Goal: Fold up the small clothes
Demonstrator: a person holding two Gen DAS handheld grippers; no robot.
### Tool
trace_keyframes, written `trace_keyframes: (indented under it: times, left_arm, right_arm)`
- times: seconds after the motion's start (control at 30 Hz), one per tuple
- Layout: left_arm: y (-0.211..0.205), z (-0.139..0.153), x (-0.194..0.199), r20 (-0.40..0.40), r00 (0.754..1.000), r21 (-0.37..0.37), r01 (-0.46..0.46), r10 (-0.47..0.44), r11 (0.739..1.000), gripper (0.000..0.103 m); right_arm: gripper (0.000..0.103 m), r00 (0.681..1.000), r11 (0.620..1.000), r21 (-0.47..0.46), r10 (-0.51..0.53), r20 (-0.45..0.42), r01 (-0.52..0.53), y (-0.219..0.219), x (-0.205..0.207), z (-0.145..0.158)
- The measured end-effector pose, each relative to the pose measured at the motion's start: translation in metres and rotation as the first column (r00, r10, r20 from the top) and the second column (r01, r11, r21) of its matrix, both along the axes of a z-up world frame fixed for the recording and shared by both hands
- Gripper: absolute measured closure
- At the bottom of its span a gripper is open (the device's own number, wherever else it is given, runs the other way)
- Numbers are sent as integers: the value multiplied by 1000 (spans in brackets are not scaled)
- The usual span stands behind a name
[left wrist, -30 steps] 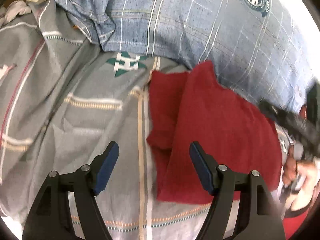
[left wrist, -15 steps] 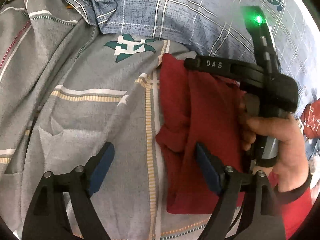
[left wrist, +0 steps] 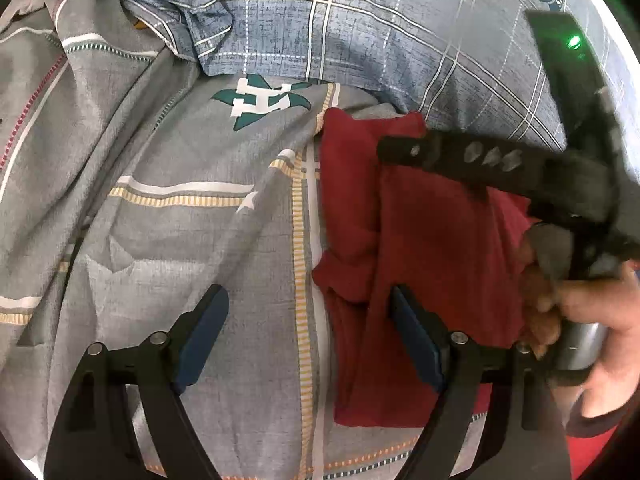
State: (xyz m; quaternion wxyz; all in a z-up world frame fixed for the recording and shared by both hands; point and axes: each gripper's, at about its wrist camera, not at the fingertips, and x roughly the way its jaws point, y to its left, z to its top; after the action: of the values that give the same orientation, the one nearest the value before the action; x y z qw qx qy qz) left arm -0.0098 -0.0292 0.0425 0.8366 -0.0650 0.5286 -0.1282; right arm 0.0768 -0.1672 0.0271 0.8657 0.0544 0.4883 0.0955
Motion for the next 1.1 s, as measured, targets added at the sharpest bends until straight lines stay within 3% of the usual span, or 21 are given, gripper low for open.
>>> trace_keyframes:
  times: [0.1,0.3,0.47,0.57,0.6,0.67,0.7,0.77,0.87,0.93,1.03,1.1]
  left_arm:
    - [-1,1,0,9,1000,9,2,-2,1000,20]
    - [2,0,0,3,1000,-1,2,-2,1000,20]
    - [8,-2,4,-18,1000,-36,3,-3,999,20]
    - [10,-3,6,-26,1000,-59,2,-3,998,20]
    - [11,-3,7,-27,1000,-66,1,-3,998,20]
    - [10,-4,8,-24,1000,-71,1,-3,997,20]
    - [9,-3,8,-20,1000,-73,1,-3,997,20]
    - [6,-3,8,-4,1000,-80,2,-2,997,20]
    - [1,-2,12,14,1000,-93,-5,6,996,20]
    - [-1,-2,15,24,1000,-94,-5,7,996,20]
    - [8,-3,17,2,999,-113,-38,39,993,20]
    - [14,-4,17,-9,999,-113,-42,41,993,20]
  right_arm:
    - [25,1000,1000,30,7,21,-8,-3,-7,11]
    - [24,1000,999,-23,30,-3,-30,18,8,1]
    - [19,998,980,-191,55,3,-54,45,21,-16]
    - [33,997,969,-244,58,44,-46,48,25,-25]
    - [56,996,966,-254,65,61,-47,47,24,-24]
    - [82,997,980,-194,49,61,-36,37,22,-17]
    - [90,997,991,-130,38,64,-30,25,20,-12]
    - [100,998,998,-60,19,67,-15,11,16,-6]
    - [101,996,1000,-22,10,86,-8,-6,5,4]
    - [100,997,1000,-3,3,75,-3,-13,2,5]
    - [83,998,997,74,-7,68,1,-12,-3,9]
    - [39,998,996,80,41,39,-44,2,-2,10]
